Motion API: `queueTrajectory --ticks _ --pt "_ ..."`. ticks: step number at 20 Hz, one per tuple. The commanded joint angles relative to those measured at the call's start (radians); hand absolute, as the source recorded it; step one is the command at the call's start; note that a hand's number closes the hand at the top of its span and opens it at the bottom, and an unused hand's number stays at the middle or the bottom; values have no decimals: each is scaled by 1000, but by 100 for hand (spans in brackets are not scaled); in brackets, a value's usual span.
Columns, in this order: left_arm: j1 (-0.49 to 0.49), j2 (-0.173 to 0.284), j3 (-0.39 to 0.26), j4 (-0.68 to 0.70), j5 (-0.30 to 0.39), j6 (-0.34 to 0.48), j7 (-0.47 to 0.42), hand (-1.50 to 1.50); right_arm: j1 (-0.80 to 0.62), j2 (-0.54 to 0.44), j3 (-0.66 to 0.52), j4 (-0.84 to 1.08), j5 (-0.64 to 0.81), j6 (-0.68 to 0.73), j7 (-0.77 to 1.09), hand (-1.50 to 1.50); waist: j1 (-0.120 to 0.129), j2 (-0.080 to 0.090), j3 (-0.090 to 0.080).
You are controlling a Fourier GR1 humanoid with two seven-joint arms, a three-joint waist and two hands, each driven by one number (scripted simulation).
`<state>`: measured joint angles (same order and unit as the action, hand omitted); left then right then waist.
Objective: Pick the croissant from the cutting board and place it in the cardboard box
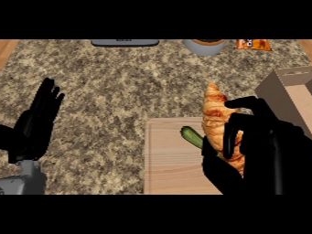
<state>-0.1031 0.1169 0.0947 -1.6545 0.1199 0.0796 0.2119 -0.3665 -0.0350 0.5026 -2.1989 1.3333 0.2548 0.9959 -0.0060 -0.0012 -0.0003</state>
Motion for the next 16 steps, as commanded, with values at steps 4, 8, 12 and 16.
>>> queueTrajectory --ticks 4,8,12,16 --pt "39 -4 -3 -34 -2 -5 -13 0 50 -101 -337 -48 -165 63 -102 150 6 1 1" --pt "15 -35 -39 -35 -32 28 17 0 -73 -135 -404 130 -93 31 -116 150 11 2 0" --pt "2 3 3 -46 -8 8 33 0 68 -244 -530 169 -162 -51 -286 150 7 2 1" --pt "10 9 22 -4 16 -18 3 0 111 -327 -643 296 -224 -101 -424 150 6 3 1"
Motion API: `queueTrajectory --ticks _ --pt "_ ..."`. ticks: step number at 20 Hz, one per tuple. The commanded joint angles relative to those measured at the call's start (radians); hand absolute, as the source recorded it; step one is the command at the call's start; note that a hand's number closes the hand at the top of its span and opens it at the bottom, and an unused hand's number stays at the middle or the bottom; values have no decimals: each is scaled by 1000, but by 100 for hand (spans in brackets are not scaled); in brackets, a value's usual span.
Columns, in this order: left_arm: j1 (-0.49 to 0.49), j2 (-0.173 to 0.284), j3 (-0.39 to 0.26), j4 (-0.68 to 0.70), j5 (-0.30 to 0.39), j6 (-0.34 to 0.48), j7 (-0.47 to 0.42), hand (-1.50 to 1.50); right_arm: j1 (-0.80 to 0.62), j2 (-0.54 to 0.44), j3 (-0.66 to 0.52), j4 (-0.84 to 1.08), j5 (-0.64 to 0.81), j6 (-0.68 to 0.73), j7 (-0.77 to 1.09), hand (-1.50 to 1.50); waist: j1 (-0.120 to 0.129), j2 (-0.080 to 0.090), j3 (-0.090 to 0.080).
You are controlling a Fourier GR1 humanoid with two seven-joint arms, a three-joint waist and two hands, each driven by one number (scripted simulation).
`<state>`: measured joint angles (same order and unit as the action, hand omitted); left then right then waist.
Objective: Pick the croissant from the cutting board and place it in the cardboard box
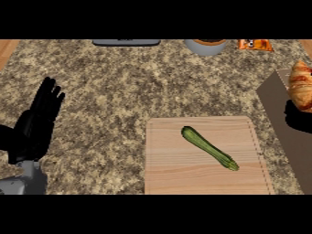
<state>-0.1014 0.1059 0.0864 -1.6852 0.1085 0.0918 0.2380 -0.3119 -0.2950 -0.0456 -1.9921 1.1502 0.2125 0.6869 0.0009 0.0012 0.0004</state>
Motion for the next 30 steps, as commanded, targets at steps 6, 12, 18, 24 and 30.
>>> queueTrajectory --ticks 6,12,18,24,30 --pt "-57 23 19 12 10 -7 33 0 71 -138 -81 321 -6 -41 -220 150 3 3 0" --pt "-1 3 15 47 16 -31 -48 0 47 -185 -155 557 -97 128 -243 -150 8 3 0" --pt "8 20 14 -20 11 -21 24 0 35 -147 -234 553 -149 -163 -407 -150 3 -1 1" --pt "-12 -23 4 50 -4 2 -35 0 -28 -86 -345 494 -311 -372 -555 -150 -13 -2 1" --pt "35 12 20 32 3 -33 -52 0 -74 -14 -489 466 -596 -317 -527 -150 -9 -4 0"
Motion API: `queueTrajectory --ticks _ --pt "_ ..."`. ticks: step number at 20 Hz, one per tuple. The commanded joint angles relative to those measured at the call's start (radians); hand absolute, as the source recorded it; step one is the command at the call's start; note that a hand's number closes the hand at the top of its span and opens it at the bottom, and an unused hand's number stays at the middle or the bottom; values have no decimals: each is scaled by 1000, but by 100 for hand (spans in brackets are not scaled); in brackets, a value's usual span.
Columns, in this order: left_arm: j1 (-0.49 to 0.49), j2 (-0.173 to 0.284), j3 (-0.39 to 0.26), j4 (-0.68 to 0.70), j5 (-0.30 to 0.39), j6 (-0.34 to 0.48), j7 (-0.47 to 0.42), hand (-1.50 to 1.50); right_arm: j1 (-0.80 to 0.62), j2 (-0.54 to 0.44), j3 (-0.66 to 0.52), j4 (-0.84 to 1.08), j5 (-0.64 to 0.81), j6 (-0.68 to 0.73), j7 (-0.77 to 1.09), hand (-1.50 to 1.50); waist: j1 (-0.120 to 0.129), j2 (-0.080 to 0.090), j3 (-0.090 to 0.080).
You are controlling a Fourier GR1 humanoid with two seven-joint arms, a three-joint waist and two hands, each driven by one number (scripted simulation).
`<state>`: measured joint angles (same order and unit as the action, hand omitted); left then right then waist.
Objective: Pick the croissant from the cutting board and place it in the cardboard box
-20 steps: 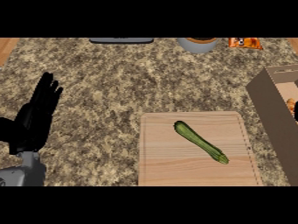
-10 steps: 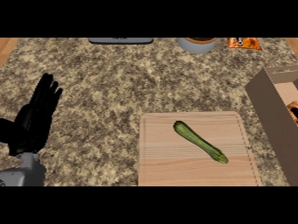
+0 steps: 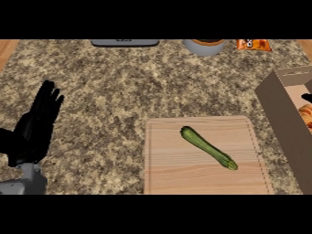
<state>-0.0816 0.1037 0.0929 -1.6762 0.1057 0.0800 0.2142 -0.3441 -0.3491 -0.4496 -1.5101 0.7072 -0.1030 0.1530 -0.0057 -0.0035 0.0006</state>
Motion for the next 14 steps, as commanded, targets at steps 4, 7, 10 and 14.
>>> queueTrajectory --ticks 4,7,10,14 --pt "18 15 32 6 21 -14 -20 0 -13 39 -221 -77 -393 81 -3 -150 -18 -4 1" --pt "-22 -16 -23 -28 -15 28 56 0 38 69 -258 -104 -451 62 -22 -150 -8 0 0" --pt "46 -28 -13 0 6 -15 -48 0 62 91 -279 -55 -481 10 -101 -150 5 3 0" --pt "-9 -10 -22 -47 -15 16 54 0 164 13 -409 -61 -634 105 -170 -150 -2 2 0"
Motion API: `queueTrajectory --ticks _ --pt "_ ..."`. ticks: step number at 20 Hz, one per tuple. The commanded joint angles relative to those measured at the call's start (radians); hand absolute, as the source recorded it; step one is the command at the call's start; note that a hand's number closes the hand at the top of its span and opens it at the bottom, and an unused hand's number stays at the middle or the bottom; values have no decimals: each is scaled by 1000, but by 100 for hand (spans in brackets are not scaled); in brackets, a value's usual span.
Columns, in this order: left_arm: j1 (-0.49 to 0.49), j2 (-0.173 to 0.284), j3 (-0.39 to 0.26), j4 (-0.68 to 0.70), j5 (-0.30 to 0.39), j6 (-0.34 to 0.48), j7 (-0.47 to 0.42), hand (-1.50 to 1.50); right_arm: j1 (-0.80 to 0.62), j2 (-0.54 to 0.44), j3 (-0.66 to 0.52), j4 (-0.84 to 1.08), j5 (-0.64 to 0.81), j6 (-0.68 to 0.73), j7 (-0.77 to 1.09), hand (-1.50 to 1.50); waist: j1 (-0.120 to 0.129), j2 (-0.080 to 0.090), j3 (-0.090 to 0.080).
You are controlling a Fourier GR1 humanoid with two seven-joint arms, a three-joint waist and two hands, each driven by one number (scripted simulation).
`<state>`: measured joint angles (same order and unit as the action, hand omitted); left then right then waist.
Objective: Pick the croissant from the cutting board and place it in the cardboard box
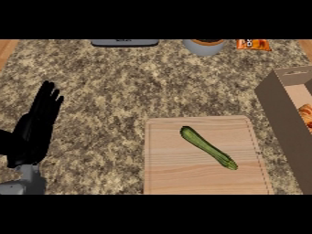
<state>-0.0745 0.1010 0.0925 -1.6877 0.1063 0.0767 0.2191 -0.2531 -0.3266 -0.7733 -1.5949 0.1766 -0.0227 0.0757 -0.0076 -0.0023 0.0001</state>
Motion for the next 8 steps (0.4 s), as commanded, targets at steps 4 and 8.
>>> queueTrajectory --ticks 4,8 --pt "10 -34 -21 14 -19 19 -15 0 132 -44 -127 23 -184 71 -135 -150 0 1 0" --pt "7 -21 -31 -43 -21 12 28 0 174 -109 -152 76 -227 101 -147 -150 5 1 0"
